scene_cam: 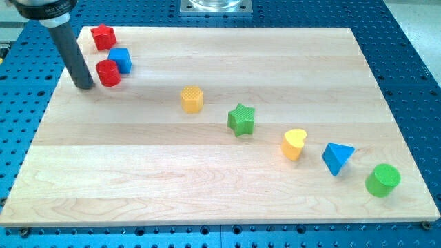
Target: Push the red circle diagonal to the blue cube
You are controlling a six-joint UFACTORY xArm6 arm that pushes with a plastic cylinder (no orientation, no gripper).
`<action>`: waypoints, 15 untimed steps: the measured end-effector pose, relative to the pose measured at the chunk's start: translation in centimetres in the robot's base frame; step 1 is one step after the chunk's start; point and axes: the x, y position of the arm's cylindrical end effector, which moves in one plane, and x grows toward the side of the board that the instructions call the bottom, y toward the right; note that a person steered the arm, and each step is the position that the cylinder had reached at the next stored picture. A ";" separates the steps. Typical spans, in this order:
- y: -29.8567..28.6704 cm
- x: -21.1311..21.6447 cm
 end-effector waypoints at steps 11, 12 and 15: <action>8.8 1.4; 6.4 1.5; 10.4 1.6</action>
